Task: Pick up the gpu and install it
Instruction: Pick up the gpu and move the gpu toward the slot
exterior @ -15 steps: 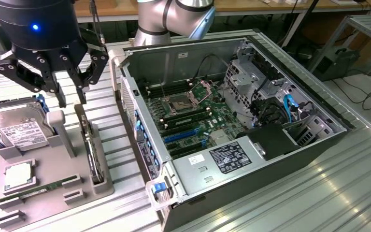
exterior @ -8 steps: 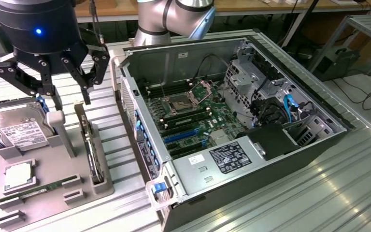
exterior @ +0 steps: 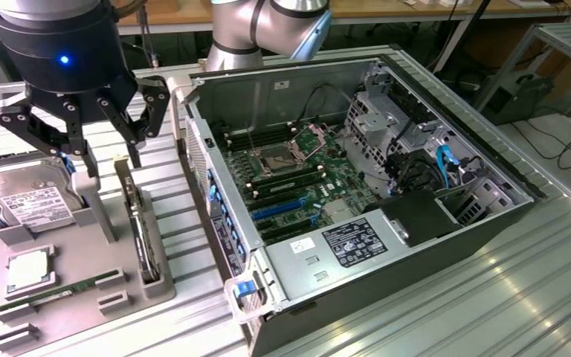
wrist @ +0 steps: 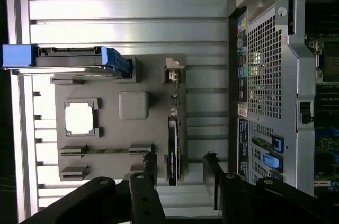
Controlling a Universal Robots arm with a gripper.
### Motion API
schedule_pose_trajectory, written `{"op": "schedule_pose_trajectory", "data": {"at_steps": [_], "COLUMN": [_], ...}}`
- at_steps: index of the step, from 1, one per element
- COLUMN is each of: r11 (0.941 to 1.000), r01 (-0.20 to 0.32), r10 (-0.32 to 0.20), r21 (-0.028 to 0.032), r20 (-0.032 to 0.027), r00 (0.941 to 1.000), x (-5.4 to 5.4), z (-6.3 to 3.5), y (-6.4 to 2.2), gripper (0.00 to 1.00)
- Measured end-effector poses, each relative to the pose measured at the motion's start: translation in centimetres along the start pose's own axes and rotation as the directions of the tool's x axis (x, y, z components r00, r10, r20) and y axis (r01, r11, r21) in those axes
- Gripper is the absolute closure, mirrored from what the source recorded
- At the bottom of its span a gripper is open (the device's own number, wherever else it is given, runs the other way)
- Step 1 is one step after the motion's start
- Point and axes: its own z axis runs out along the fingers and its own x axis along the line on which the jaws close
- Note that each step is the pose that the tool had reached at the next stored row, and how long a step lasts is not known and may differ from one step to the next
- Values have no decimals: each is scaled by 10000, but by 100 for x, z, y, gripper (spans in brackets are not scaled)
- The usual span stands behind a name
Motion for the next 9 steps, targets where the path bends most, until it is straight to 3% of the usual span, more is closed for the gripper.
{"op": "schedule_pose_trajectory", "data": {"at_steps": [4,7,9], "r11": [9999,9999,9999], "r01": [-107,-116,-115], "r10": [107,116,115], "r21": [7,25,53], "r20": [3,4,5], "r00": [9999,9999,9999], "x": [3,4,6], "z": [50,102,138], "y": [-2,-4,-4], "gripper": [51,38,38]}}
